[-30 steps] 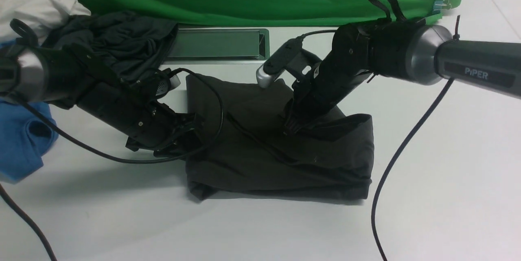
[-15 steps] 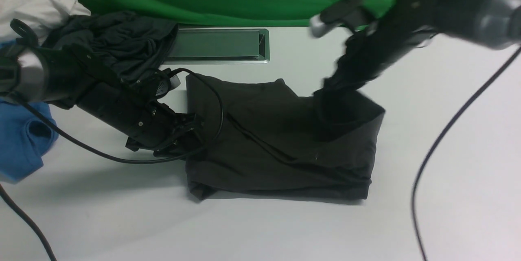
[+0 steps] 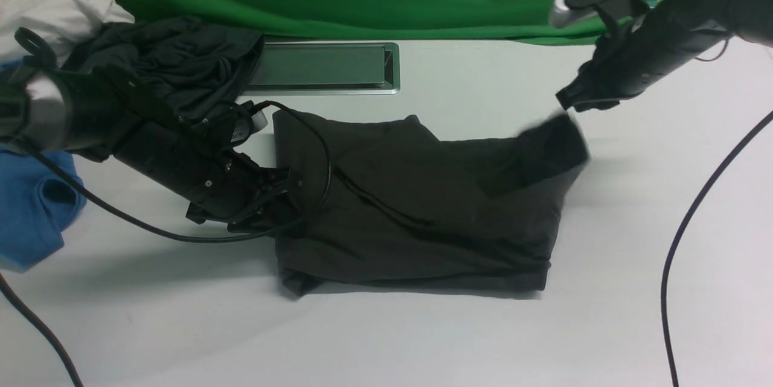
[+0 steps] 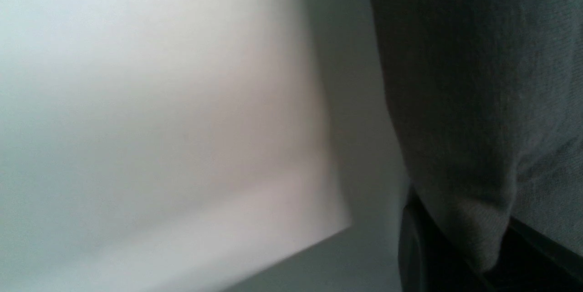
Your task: Fold a long-sleeved shirt on a white desktop.
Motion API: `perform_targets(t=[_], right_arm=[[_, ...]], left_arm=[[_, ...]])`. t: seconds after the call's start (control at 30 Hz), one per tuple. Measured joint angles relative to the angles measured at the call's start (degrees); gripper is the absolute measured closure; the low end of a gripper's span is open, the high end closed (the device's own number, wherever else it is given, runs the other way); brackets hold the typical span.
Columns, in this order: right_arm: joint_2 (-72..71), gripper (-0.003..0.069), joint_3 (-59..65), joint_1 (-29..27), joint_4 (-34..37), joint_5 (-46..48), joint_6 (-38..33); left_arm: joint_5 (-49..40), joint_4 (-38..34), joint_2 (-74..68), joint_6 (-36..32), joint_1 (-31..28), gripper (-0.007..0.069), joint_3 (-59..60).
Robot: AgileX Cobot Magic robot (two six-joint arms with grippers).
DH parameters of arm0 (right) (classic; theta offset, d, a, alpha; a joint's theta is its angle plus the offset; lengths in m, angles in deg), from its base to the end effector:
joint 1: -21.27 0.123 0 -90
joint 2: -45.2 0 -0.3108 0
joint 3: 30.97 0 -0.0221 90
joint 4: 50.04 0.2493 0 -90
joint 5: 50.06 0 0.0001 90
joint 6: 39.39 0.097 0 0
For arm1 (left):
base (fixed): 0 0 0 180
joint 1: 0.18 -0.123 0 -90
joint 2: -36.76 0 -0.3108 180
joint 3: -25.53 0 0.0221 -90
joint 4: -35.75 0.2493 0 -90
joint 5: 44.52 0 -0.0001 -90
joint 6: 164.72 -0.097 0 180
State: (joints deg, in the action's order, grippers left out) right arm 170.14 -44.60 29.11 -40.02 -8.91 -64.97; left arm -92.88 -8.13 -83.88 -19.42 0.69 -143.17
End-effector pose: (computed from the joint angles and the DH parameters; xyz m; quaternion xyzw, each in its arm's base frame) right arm 0.4576 0.0742 0.2226 -0.2301 0.9411 0.0340 0.2453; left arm 0.3707 -0.0559 0.1583 0.0462 0.9593 -0.2672 0.0787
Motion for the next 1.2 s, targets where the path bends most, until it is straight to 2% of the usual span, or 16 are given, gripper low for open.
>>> perform_targets(t=[0.03, 0.13, 0.23, 0.27, 0.3, 0.33, 0.4, 0.5, 0.53, 0.63, 0.67, 0.73, 0.9, 1.2], right_arm=[[-0.01, 0.058, 0.0, -0.07, 0.0, 0.0, -0.05], [0.05, 0.0473, 0.0, -0.88, -0.13, 0.14, 0.25], [-0.47, 0.0327, -0.63, -0.93, 0.83, 0.38, 1.56], [-0.55, 0.0318, -0.7, -0.87, 0.83, 0.45, 1.56], [-1.28, 0.0249, -1.47, -0.25, 3.33, 1.27, 1.04], [-1.9, 0.0225, -1.82, 0.52, 5.67, 1.93, -0.34], [-2.43, 0.0208, -2.2, 2.33, 8.32, 3.25, -2.93], [-2.55, 0.0197, -2.05, 9.29, 13.0, 5.51, -6.65], [-2.42, 0.0197, -2.04, 9.8, 13.13, 5.69, -6.89], [-0.7, 0.0195, -1.65, 17.71, 13.22, 6.07, -9.15], [0.01, 0.0195, -1.52, 20.94, 11.93, 5.26, -9.77], [0.55, 0.0195, -1.31, 23.9, 9.56, 3.85, -10.06], [1.41, 0.0181, -1.13, 26.52, 7.66, 1.99, -10.47], [4.93, 0.0158, -1.13, 27.01, 6.06, 1.57, -9.68]], left_arm=[[0.0, 0.0, 0.0, 0.0, 0.0, 0.0543, 0.0], [0.0, 0.0, 0.0, 0.0, 0.0, 0.0543, 0.0], [0.0, 0.0, 0.0, 0.0, 0.0, 0.0543, 0.0], [0.0, 0.0, 0.0, 0.0, 0.0, 0.0543, 0.0], [0.0, 0.0, 0.0, 0.0, 0.0, 0.0543, 0.0], [0.0, 0.0, 0.0, 0.0, 0.0, 0.0543, 0.0], [0.05, 0.02, 0.0, 0.0, 0.0, 0.0543, 0.0], [0.2, 0.02, 0.0, 0.0, 0.0, 0.0543, 0.0], [0.2, 0.02, 0.0, 0.0, 0.0, 0.0543, 0.0], [0.2, -0.05, 0.0, 0.0, 0.0, 0.0543, 0.0], [0.27, -0.1, 0.0, -0.11, 0.0, 0.0543, 0.0], [0.27, -0.16, 0.0, -0.16, 0.0, 0.0543, 0.0], [0.33, -0.16, 0.0, -0.18, 0.0, 0.0543, 0.0], [0.33, -0.16, 0.0, -0.96, 0.0, 0.0543, 0.0]])
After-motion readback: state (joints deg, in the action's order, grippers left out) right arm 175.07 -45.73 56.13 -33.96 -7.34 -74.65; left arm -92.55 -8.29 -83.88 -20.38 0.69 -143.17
